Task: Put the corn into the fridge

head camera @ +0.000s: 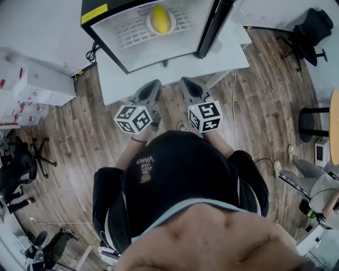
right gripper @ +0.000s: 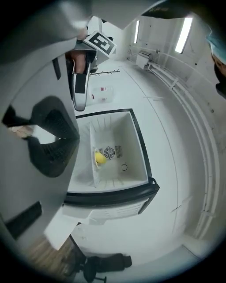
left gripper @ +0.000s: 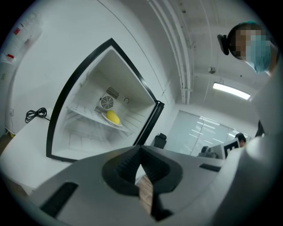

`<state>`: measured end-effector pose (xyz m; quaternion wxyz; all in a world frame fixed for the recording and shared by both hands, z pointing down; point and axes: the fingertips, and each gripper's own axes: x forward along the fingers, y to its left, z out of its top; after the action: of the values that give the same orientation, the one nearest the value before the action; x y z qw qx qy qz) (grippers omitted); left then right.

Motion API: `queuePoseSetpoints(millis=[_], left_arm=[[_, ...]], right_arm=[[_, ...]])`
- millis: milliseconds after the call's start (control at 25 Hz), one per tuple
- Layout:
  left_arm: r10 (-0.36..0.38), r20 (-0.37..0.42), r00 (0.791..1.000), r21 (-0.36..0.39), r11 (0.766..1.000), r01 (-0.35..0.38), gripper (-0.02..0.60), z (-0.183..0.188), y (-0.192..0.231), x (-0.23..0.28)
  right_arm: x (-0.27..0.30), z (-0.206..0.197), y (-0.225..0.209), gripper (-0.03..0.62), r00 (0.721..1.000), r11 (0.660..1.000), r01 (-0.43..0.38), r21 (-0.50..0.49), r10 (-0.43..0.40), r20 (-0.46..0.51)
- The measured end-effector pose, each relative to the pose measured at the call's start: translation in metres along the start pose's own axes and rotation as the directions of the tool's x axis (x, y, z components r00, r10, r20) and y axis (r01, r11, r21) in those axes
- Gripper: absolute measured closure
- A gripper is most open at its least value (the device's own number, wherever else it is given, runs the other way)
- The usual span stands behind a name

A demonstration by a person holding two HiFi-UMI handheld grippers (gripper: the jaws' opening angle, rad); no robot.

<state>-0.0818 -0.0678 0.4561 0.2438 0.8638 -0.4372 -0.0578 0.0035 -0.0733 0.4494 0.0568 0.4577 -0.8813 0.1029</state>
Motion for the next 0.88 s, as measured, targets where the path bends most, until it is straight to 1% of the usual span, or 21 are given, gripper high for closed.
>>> queuePoseSetpoints(millis=[320,600,880], left_arm=[[-0.025,-0.019,1.000,0.010,1.000,0.025,0.565,-0.003,-0.002,-0.017],[-0.051,-0.021,0.998,-0.003,0.999,0.051,0.565,-0.005,-0.009,-0.029],[-0.051,-0.020,0.999,0.005,0.999,0.051,0.565,-0.007,-0.009,-0.038]], right_arm=[[-0.010,-0.004,0.015,0.582,1.000,1.000,0.027,-0.012,-0.027,-0.007],[-0.019,-0.006,0.027,0.582,0.999,0.999,0.043,-0.021,-0.043,-0.013],[-0.023,-0.006,0.036,0.582,0.998,0.998,0.057,-0.029,-0.058,-0.011]])
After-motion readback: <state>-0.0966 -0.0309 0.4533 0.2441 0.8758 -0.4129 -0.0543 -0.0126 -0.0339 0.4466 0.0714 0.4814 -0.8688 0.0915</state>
